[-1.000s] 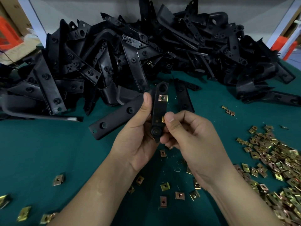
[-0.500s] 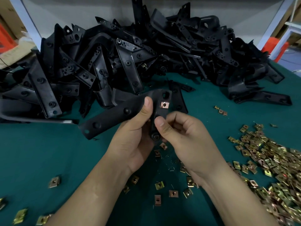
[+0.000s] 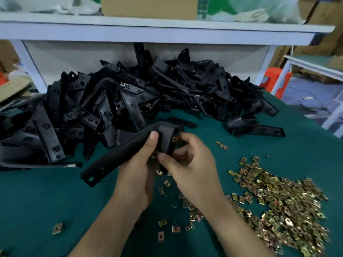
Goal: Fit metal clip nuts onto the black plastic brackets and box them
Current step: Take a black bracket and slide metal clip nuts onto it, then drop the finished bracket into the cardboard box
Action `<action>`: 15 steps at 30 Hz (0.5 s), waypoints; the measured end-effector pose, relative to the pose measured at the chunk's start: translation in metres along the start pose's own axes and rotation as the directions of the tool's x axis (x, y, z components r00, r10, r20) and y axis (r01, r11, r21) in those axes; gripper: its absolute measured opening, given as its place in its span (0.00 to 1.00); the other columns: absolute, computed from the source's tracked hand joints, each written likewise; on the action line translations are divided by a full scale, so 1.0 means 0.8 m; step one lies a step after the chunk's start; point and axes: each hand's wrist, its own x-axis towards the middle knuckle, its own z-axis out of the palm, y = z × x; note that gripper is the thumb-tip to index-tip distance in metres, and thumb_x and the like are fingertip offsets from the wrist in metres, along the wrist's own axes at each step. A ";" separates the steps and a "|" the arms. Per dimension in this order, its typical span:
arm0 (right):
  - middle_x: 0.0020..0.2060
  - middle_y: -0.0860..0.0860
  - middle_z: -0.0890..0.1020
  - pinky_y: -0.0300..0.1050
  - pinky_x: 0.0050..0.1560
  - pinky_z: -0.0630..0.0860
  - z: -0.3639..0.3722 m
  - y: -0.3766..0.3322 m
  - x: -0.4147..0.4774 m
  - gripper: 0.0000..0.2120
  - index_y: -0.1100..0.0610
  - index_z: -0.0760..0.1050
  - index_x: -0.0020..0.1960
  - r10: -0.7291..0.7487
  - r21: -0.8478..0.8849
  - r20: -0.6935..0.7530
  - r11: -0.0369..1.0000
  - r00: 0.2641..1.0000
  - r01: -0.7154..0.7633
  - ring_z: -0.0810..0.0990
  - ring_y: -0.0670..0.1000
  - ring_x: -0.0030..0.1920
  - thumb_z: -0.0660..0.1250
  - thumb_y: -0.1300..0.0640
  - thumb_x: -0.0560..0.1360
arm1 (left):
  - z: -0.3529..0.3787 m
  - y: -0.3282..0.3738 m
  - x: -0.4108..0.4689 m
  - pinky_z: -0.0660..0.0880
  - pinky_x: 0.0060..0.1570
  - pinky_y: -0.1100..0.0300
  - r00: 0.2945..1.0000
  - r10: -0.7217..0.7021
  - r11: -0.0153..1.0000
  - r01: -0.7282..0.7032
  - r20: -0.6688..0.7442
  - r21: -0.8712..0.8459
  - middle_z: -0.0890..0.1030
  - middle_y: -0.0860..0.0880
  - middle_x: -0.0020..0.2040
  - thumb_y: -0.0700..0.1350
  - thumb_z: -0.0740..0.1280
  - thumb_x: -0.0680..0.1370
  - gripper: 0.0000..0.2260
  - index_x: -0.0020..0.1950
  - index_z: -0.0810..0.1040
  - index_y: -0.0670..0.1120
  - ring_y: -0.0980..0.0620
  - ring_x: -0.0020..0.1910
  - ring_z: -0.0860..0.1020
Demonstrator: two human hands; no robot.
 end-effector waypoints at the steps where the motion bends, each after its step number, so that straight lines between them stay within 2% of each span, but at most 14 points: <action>1: 0.40 0.39 0.81 0.31 0.40 0.75 -0.009 -0.004 0.001 0.21 0.39 0.74 0.60 -0.020 -0.020 -0.020 1.000 1.000 0.020 0.81 0.41 0.41 0.77 0.51 0.72 | 0.003 0.004 -0.001 0.82 0.54 0.54 0.999 0.034 0.999 -0.034 0.015 -0.016 0.84 0.43 0.58 0.47 0.74 0.72 0.21 0.65 0.81 0.46 0.47 0.57 0.83; 4: 0.41 0.37 0.80 0.27 0.41 0.72 -0.043 -0.019 -0.002 0.22 0.28 0.65 0.57 -0.029 -0.079 -0.051 0.997 0.998 0.025 0.80 0.39 0.42 0.73 0.49 0.75 | 0.011 0.009 -0.014 0.81 0.53 0.56 0.992 0.123 0.992 -0.122 0.023 -0.012 0.85 0.46 0.56 0.45 0.75 0.69 0.16 0.57 0.85 0.53 0.47 0.55 0.83; 6: 0.42 0.39 0.81 0.28 0.41 0.72 -0.062 -0.024 -0.010 0.21 0.27 0.66 0.55 0.018 -0.057 -0.043 0.998 0.999 -0.021 0.80 0.40 0.43 0.73 0.48 0.75 | 0.019 0.007 -0.028 0.82 0.52 0.57 0.991 0.135 0.991 -0.135 0.028 0.007 0.85 0.44 0.57 0.46 0.75 0.69 0.14 0.54 0.86 0.52 0.45 0.57 0.84; 7: 0.42 0.40 0.82 0.30 0.42 0.74 -0.070 -0.025 -0.017 0.20 0.28 0.68 0.56 0.041 -0.021 -0.031 0.999 0.999 -0.042 0.81 0.41 0.43 0.73 0.49 0.75 | 0.023 0.005 -0.035 0.82 0.51 0.57 0.991 0.131 0.991 -0.131 0.029 0.014 0.85 0.43 0.57 0.45 0.75 0.69 0.14 0.54 0.86 0.51 0.44 0.57 0.84; 9: 0.44 0.42 0.84 0.34 0.45 0.76 -0.087 -0.025 -0.033 0.18 0.36 0.74 0.61 0.092 0.111 -0.011 0.990 0.996 -0.090 0.82 0.41 0.44 0.73 0.53 0.76 | 0.032 -0.003 -0.046 0.82 0.49 0.58 0.993 0.114 0.993 -0.114 0.019 0.030 0.86 0.42 0.56 0.44 0.75 0.70 0.13 0.54 0.86 0.48 0.44 0.56 0.84; 11: 0.49 0.45 0.86 0.32 0.48 0.77 -0.108 -0.025 -0.051 0.16 0.43 0.78 0.62 0.150 0.286 -0.011 0.948 0.989 -0.140 0.84 0.42 0.50 0.72 0.58 0.77 | 0.043 -0.014 -0.059 0.82 0.49 0.59 0.995 0.096 0.993 -0.098 0.035 0.063 0.86 0.42 0.55 0.42 0.75 0.71 0.13 0.55 0.86 0.47 0.44 0.54 0.85; 15: 0.51 0.48 0.87 0.40 0.56 0.76 -0.156 -0.020 -0.093 0.18 0.46 0.81 0.59 0.261 0.466 -0.139 0.868 0.955 -0.170 0.85 0.46 0.54 0.73 0.55 0.71 | 0.074 -0.046 -0.088 0.82 0.47 0.60 0.994 0.036 0.988 -0.051 0.107 0.144 0.86 0.42 0.53 0.45 0.77 0.68 0.15 0.54 0.86 0.48 0.44 0.53 0.85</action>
